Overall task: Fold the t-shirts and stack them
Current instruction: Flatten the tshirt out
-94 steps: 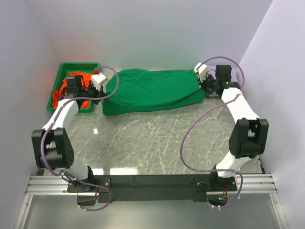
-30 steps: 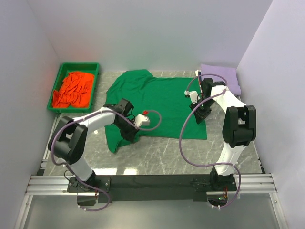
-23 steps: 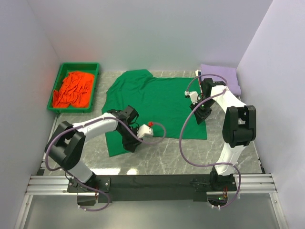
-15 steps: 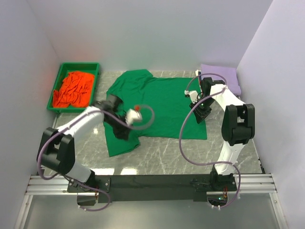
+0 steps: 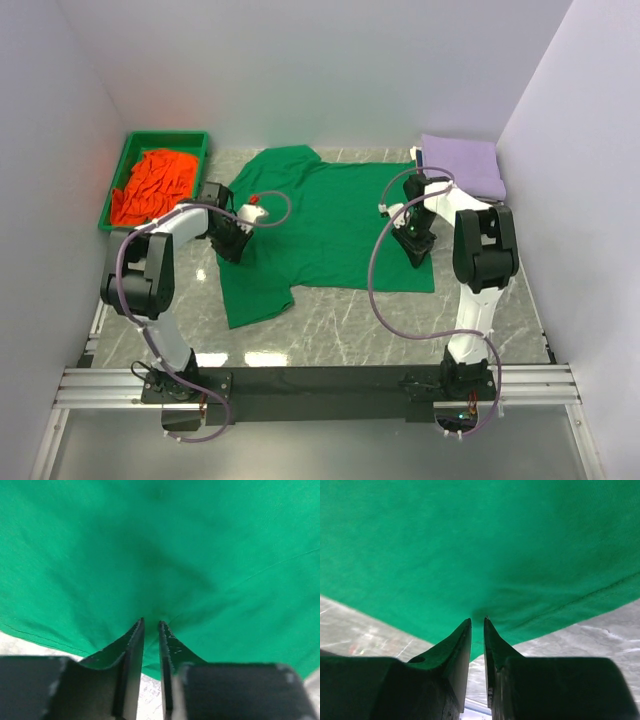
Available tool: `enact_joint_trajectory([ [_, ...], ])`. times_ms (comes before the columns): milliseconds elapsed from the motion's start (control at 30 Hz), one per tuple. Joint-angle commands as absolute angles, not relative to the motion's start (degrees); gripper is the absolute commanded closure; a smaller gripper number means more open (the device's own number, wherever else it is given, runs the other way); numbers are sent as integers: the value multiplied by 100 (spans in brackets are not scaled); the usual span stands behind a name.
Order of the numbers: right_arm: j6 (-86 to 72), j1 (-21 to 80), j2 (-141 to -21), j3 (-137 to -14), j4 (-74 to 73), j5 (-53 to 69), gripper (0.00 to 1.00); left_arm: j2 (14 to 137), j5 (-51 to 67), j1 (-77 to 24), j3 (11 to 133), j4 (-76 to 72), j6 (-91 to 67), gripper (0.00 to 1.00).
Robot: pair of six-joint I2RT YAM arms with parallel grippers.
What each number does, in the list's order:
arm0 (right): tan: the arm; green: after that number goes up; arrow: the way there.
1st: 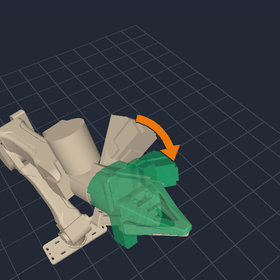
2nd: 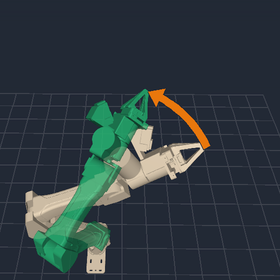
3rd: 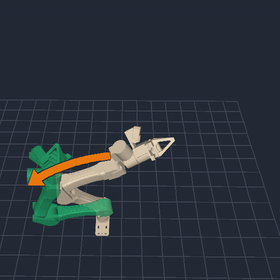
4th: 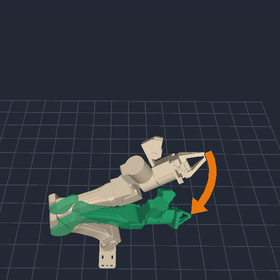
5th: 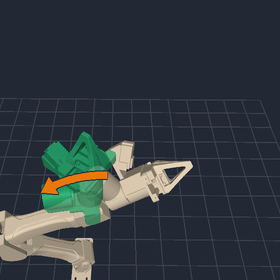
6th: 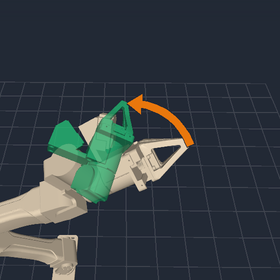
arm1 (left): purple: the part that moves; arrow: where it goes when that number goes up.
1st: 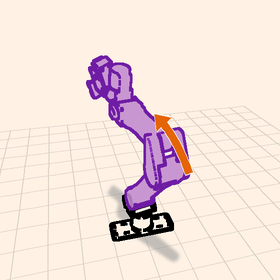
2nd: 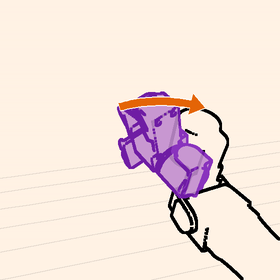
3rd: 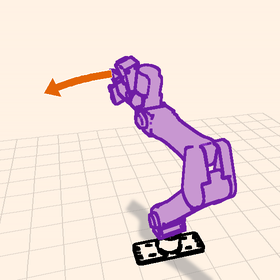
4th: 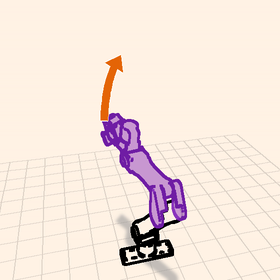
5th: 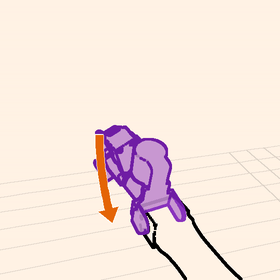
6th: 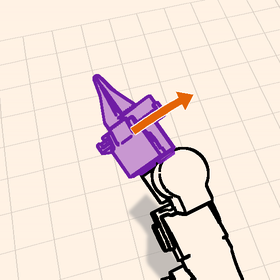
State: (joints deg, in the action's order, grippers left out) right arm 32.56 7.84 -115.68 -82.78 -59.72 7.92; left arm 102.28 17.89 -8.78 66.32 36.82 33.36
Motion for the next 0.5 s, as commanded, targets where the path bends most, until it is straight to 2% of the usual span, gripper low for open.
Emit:
enact_joint_trajectory([
  [0,3199,809,-11619,-8130,-5862,396,77,10109,1423,-888,6234,3699,3488,78],
  [200,3541,931,-11330,-7577,-5950,176,77,9248,1617,-932,5267,4568,3910,88],
  [367,4129,1020,-10759,-7024,-6117,9,77,8326,1880,-958,4790,5500,4473,89],
  [467,4350,1011,-10609,-7206,-6459,149,76,8078,2039,-958,5008,5994,4869,88],
])
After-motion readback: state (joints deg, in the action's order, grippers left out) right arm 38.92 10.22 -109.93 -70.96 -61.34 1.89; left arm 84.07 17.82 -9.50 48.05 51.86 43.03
